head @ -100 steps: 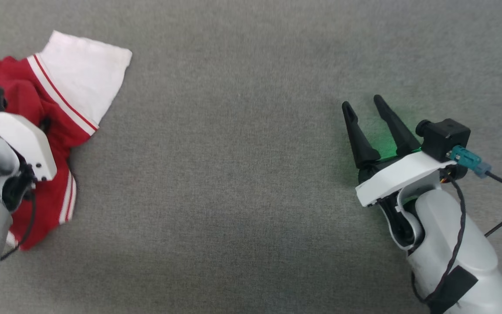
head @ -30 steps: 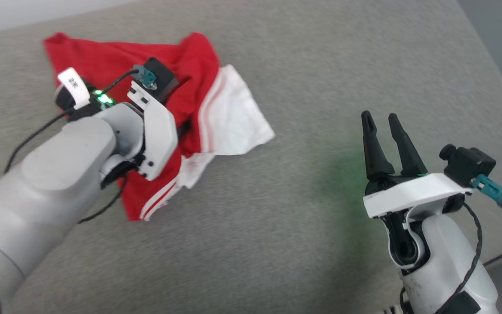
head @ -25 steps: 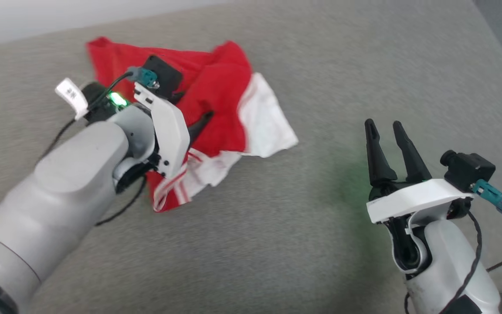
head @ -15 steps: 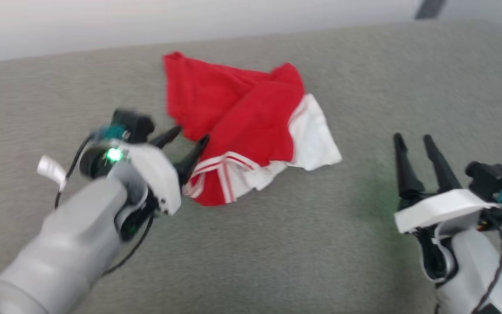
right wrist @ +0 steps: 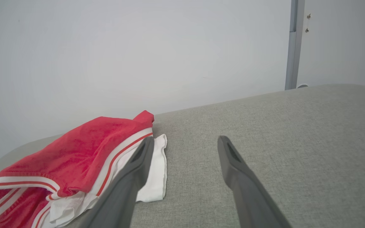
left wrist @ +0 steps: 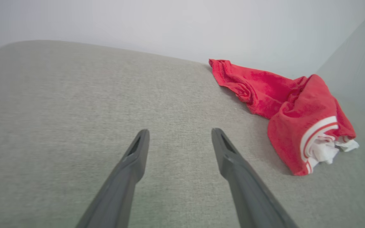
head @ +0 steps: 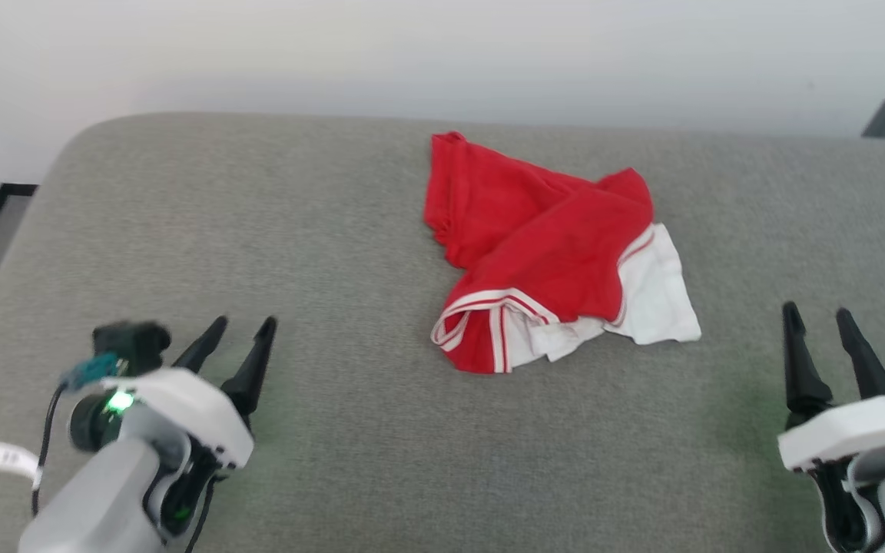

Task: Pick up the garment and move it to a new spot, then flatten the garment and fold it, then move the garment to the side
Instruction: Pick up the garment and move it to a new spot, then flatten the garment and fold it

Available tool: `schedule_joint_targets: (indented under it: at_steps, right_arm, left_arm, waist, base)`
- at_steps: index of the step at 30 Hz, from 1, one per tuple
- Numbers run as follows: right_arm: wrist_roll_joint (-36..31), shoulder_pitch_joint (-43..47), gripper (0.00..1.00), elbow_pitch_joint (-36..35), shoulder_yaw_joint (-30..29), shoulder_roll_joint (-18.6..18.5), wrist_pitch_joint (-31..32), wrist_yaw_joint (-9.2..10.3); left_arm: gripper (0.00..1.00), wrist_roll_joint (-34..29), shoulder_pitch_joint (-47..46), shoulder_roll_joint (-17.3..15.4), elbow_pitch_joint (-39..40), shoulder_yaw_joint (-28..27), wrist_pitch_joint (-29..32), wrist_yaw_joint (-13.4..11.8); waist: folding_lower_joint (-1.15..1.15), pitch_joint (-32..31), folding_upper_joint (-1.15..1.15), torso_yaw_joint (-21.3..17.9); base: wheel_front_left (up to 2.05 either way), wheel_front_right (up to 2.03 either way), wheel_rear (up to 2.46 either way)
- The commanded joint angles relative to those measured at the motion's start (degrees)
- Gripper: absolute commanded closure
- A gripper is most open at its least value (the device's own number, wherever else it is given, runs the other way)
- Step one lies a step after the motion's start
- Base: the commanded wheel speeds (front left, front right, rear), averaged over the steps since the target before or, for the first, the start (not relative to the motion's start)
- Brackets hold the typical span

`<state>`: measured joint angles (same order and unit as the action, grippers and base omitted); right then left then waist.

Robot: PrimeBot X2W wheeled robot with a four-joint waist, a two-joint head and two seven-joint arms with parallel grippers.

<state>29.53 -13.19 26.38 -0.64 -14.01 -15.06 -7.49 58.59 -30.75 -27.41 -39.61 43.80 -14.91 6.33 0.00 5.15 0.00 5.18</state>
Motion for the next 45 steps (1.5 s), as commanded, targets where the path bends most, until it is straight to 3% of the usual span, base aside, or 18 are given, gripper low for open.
schedule_joint_targets:
  at_steps: [1,5,11,20,30,45]
  right_arm:
    - [0.06,1.0,0.0,-0.11,-0.5,-0.36,0.06,0.0]
    - [-0.06,2.59,0.0,-0.86,-1.03,-0.38,0.52,0.0]
    - [-1.01,3.19,0.0,-2.61,-0.91,0.04,1.31,0.0]
    - [-2.57,3.94,0.0,-7.36,-1.51,1.07,1.71,0.0]
    - [-3.87,5.62,0.0,-10.45,-4.43,2.64,2.74,0.0]
    - [-5.12,4.61,0.0,-11.08,-4.13,2.24,5.96,0.0]
  left_arm:
    - [0.0,-2.06,1.9,0.14,1.5,-2.33,-0.37,-0.82]
    - [0.0,-9.33,9.38,0.23,6.95,-11.35,-0.38,-3.11]
    - [0.0,-21.51,19.09,2.89,16.23,-23.74,-0.39,-5.23]
    - [0.0,-35.21,26.84,8.86,26.36,-37.11,-0.38,-2.74]
    - [0.0,-41.46,30.06,13.29,27.6,-42.01,-0.39,0.14]
    - [0.0,-43.45,29.58,15.8,27.24,-43.62,-0.4,1.1]
  waist:
    - [0.0,-1.22,0.0,1.31]
    - [0.0,-2.22,0.0,1.91]
    - [0.0,-3.06,0.0,1.74]
    - [0.0,-3.2,0.0,1.2]
    - [0.0,-3.05,0.0,0.81]
    - [0.0,-2.1,0.0,1.38]
  base:
    - [0.0,0.0,0.0]
    - [0.0,0.0,0.0]
    - [0.0,0.0,0.0]
    - [0.0,0.0,0.0]
    - [0.0,0.0,0.0]
    - [0.0,0.0,0.0]
